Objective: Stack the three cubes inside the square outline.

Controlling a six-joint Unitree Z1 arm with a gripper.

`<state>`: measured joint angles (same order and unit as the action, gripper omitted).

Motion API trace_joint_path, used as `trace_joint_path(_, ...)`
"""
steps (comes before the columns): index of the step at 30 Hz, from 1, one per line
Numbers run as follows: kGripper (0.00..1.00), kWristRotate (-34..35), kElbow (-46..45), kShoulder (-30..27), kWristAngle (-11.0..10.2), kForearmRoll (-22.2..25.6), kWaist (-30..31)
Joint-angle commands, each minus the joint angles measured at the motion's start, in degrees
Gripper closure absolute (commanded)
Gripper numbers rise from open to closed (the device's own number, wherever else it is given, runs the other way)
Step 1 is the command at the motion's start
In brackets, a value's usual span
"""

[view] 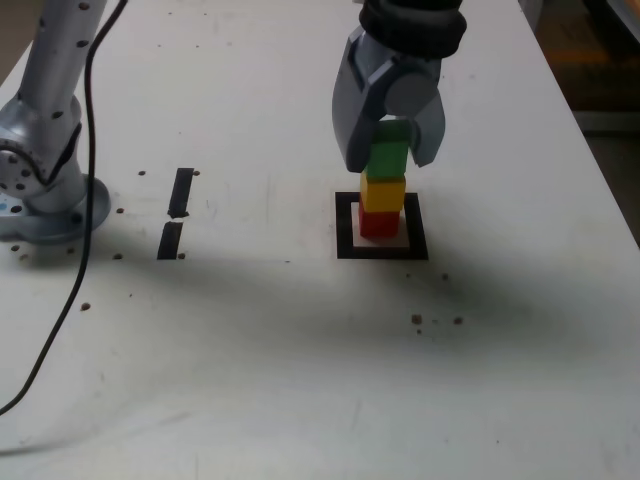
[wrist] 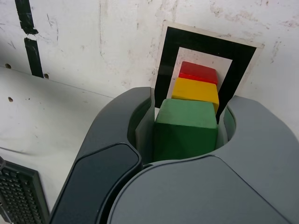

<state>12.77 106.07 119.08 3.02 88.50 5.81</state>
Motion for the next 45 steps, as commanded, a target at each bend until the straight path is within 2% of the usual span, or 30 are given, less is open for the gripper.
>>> trace_joint_path(1, 0.48, -0.13, 0.09, 0.18, 0.25, 0.24, -0.19)
trace_joint_path(5, 0.33, -0.33, 0.03, 0.37, 0.56, 0.22, -0.27)
trace_joint_path(10, 0.10, -0.72, 0.19, 0.45, 0.90, 0.28, -0.27)
trace_joint_path(13, 0.02, -0.65, 0.23, 0.20, 0.90, 0.41, -0.28)
trace_joint_path(17, 0.00, -0.40, 0.19, -1.38, 0.64, 1.04, -0.28)
trace_joint_path(19, 0.00, -0.39, -0.15, -4.07, 0.21, 1.86, -0.27)
trace_joint_path(25, 0.00, -2.16, -5.22, -16.59, -0.35, 3.44, -0.34)
trace_joint_path(31, 0.00, -9.38, -18.18, -28.32, -0.45, 2.78, -2.97)
trace_joint_path(35, 0.00, -15.20, -30.00, -30.87, -1.71, -0.47, -6.07)
trace_joint_path(38, 0.00, -17.49, -38.52, -31.26, -2.22, -5.32, -7.18)
trace_joint_path(41, 0.00, -18.95, -45.92, -31.49, -1.44, -11.65, -7.72)
trace_joint_path(45, 0.00, -21.57, -53.39, -32.14, 0.95, -19.51, -8.36)
